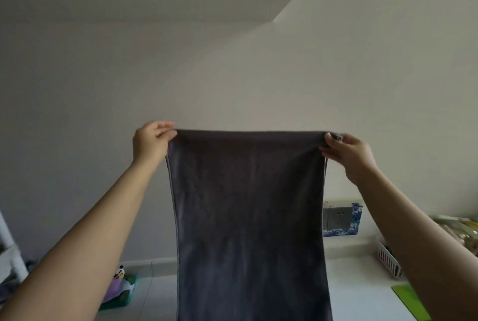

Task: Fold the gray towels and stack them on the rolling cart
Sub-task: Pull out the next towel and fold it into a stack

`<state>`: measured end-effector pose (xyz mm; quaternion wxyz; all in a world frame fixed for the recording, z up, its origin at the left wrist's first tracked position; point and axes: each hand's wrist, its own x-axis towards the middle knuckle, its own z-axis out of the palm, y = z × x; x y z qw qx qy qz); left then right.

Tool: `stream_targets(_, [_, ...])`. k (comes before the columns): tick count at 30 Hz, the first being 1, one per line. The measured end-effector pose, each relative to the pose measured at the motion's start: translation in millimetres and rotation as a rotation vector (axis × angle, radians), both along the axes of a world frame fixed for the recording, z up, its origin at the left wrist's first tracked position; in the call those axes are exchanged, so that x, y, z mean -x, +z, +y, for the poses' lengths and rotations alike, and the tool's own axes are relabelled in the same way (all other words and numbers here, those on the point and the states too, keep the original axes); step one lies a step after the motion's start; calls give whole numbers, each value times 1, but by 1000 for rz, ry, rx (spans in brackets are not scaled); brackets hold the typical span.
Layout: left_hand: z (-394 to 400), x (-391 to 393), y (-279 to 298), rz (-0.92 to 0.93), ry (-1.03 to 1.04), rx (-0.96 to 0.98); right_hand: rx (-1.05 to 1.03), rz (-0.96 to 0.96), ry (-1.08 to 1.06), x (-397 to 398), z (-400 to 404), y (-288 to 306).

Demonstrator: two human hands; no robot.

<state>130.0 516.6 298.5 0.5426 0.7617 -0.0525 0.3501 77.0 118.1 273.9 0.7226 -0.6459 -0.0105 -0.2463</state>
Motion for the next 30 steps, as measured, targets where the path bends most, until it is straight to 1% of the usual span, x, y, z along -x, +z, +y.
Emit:
stream_targets(2, [1, 14, 18, -73, -43, 63, -26, -80, 46, 13, 1, 12])
stream_targets(4, [4, 34, 29, -80, -126, 115, 8, -104, 67, 30, -1, 16])
stream_targets(6, [9, 55, 29, -23, -195, 137, 60, -100, 64, 45, -6, 10])
stream_targets(8, [14, 77, 15, 51, -239, 141, 102, -79, 59, 63, -10, -4])
stream_targets(11, [24, 109, -26, 179, -291, 135, 151, 5, 45, 88, -12, -44])
stream_targets(14, [32, 137, -84, 325, -303, 107, 157, 104, 83, 109, -19, -104])
stream_targets(18, [37, 168, -171, 554, -326, 189, 160, 305, 169, 146, -14, -171])
stream_targets(22, [43, 191, -246, 817, -328, 137, 163, 520, 186, 171, -1, -236])
stream_targets(24, [44, 200, -272, 901, -312, 141, 170, 628, 174, 179, 4, -261])
stream_targets(27, [45, 202, -305, 998, -294, 113, 162, 734, 157, 182, 10, -296])
stream_targets(30, [43, 196, -324, 1023, -249, 72, 164, 805, 96, 176, 16, -318])
